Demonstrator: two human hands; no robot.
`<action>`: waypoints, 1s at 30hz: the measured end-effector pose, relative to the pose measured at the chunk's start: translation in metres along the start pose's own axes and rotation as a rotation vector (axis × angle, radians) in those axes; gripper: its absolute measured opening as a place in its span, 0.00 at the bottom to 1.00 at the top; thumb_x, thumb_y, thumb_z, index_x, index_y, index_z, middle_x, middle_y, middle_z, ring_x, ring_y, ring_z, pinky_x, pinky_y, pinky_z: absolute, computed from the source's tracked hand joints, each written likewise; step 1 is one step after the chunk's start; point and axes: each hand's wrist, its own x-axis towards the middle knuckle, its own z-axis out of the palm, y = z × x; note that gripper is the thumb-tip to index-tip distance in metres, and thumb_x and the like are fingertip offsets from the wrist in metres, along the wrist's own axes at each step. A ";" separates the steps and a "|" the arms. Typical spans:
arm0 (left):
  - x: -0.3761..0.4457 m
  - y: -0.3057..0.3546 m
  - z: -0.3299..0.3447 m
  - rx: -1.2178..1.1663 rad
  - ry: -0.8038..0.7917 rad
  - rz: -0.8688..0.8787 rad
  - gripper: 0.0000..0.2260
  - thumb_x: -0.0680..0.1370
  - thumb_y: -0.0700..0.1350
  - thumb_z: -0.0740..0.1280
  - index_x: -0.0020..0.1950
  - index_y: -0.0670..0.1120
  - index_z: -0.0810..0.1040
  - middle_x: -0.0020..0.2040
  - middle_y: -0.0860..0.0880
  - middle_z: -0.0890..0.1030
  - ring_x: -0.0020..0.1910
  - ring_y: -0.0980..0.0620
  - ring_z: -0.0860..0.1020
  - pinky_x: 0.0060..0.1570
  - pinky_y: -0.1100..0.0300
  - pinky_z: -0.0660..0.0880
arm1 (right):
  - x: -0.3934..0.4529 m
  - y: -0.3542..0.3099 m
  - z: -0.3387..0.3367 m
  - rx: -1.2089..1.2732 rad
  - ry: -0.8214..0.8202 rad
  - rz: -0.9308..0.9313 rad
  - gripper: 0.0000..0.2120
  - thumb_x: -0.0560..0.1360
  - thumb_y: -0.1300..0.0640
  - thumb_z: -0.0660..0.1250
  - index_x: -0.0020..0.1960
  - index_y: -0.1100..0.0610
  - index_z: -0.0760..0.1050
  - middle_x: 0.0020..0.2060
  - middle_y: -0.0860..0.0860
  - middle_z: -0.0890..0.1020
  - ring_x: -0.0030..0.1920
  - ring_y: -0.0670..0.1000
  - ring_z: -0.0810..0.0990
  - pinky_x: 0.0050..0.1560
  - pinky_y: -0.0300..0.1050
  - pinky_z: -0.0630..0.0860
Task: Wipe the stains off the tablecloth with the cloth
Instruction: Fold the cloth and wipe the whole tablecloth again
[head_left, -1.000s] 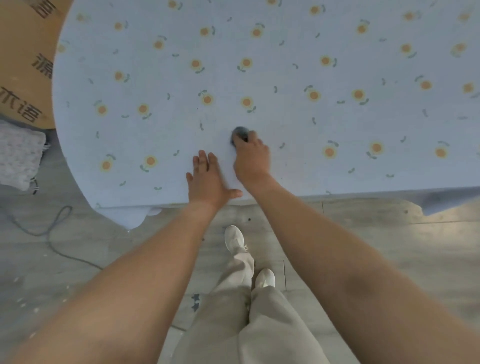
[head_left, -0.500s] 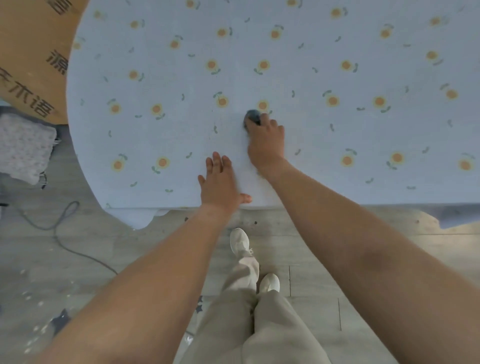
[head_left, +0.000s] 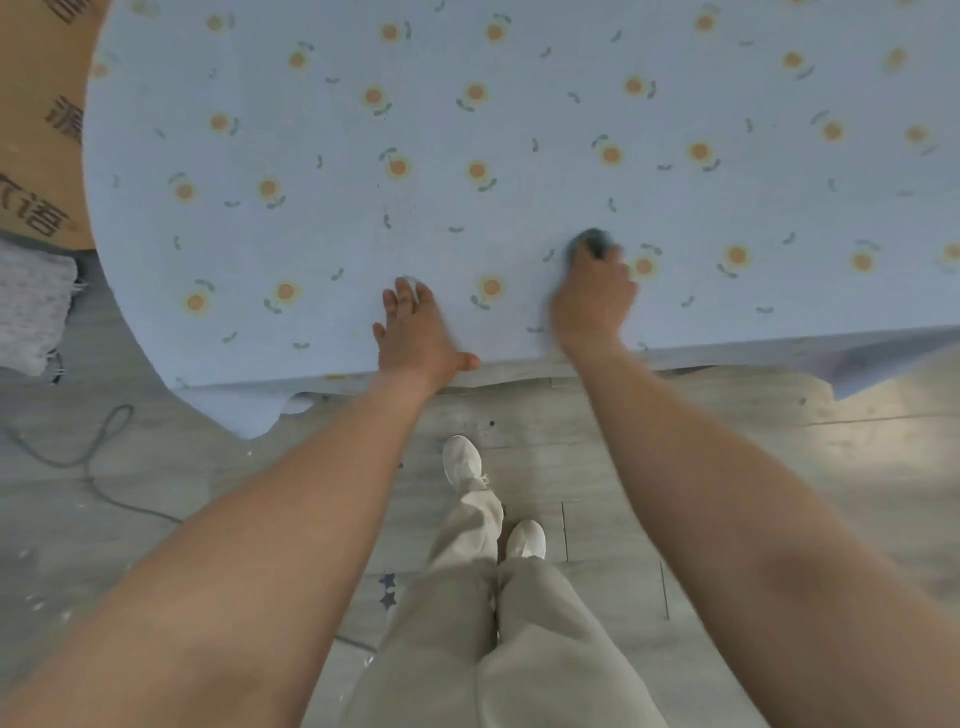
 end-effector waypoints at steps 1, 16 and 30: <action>0.000 -0.001 0.002 -0.006 0.008 0.014 0.56 0.68 0.59 0.78 0.81 0.43 0.44 0.81 0.42 0.40 0.80 0.42 0.41 0.77 0.40 0.48 | -0.021 -0.022 0.007 0.008 -0.045 -0.140 0.26 0.72 0.64 0.59 0.69 0.52 0.70 0.62 0.57 0.71 0.55 0.61 0.74 0.54 0.52 0.68; 0.006 0.002 0.004 0.067 0.013 -0.001 0.57 0.66 0.58 0.80 0.81 0.44 0.46 0.81 0.42 0.43 0.80 0.40 0.44 0.76 0.40 0.54 | -0.056 0.021 0.008 -0.006 0.030 0.048 0.26 0.72 0.67 0.58 0.69 0.55 0.70 0.60 0.60 0.73 0.53 0.60 0.75 0.53 0.52 0.69; 0.007 -0.054 -0.014 0.102 0.077 0.099 0.46 0.72 0.63 0.72 0.81 0.49 0.53 0.82 0.44 0.49 0.80 0.40 0.47 0.76 0.40 0.56 | -0.070 0.058 0.017 -0.131 0.138 -0.150 0.19 0.75 0.61 0.63 0.65 0.58 0.73 0.49 0.63 0.77 0.45 0.62 0.76 0.48 0.53 0.69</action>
